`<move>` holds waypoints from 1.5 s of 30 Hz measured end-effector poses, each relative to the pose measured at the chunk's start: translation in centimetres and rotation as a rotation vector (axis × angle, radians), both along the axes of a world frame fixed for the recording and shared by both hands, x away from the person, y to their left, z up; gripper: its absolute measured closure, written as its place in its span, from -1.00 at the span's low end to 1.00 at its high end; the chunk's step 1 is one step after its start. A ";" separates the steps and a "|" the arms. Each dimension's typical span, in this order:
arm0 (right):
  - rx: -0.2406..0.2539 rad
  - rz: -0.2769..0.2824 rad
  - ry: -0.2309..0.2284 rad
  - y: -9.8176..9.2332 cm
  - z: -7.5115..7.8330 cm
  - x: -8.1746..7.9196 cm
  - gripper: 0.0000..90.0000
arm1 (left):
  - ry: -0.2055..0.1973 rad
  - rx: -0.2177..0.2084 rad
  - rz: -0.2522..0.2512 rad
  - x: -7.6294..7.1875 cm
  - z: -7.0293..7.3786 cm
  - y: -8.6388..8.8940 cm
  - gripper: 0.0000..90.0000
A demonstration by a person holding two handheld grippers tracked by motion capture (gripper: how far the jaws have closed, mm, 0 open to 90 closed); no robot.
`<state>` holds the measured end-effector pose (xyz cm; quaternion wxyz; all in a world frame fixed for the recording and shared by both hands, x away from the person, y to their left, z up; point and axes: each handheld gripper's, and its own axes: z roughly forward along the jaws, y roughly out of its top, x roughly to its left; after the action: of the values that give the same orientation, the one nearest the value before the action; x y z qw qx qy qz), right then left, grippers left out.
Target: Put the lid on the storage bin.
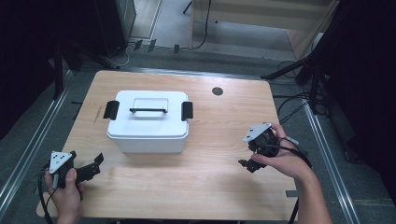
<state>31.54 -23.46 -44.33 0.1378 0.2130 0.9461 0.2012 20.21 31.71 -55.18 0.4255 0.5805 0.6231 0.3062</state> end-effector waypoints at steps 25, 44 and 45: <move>0.274 -0.153 -0.122 -5.4 -3.8 -3.6 -1.00 | -0.005 0.006 -0.001 -0.1 0.0 -0.1 -1.00; 0.478 -0.348 -0.176 -9.1 -8.5 -6.8 -1.00 | -0.010 0.021 -0.002 -0.1 0.0 -0.3 -1.00; 0.501 -0.364 -0.180 -9.4 -8.9 -6.9 -1.00 | -0.010 0.024 -0.003 -0.1 0.0 -0.3 -1.00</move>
<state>24.61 -32.83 -53.18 0.1980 0.3876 0.7975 0.4178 20.10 31.45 -55.15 0.4223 0.5847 0.6165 0.3159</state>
